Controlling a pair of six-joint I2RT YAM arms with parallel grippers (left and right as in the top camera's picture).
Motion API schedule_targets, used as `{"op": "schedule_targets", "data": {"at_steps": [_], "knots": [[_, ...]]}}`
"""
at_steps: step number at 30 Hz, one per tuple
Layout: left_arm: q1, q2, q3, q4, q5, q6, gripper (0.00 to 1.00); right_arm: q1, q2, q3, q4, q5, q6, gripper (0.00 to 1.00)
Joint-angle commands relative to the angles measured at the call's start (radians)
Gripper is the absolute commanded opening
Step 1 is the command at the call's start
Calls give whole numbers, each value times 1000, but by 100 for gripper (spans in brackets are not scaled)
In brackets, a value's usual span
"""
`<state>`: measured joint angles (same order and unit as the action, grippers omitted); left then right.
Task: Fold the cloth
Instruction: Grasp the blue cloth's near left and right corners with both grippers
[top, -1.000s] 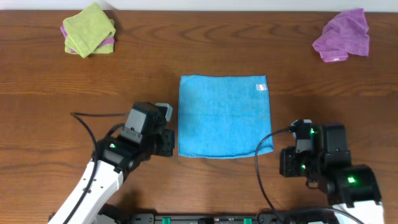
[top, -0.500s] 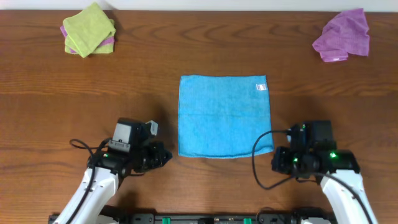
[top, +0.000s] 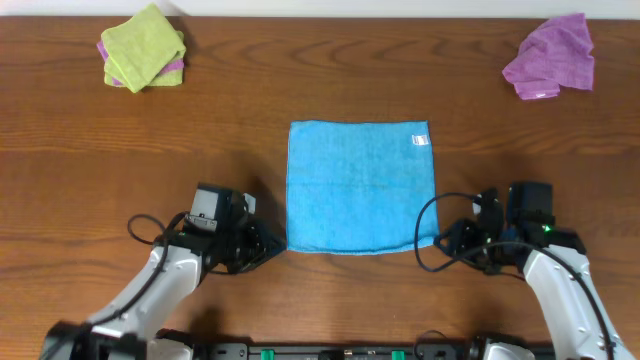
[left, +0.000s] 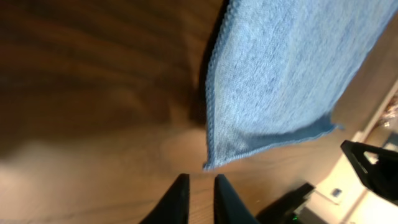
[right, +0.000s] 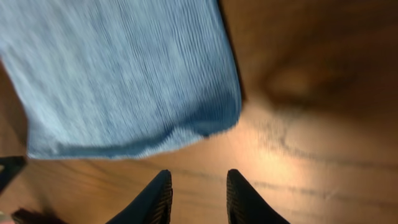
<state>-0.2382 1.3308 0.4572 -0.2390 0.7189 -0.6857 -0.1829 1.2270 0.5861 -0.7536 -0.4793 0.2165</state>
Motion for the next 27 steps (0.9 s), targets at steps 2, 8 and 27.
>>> {"op": "schedule_targets", "data": {"at_steps": [2,8,27], "knots": [[4,74,-6,85,77,-83,19,-48,45,-4,30,-64,-3,29],[4,147,-5,179,113,-132,23,-61,167,3,93,-158,-4,30],[4,153,-5,177,138,-213,30,-121,322,72,63,-134,16,29]]}}
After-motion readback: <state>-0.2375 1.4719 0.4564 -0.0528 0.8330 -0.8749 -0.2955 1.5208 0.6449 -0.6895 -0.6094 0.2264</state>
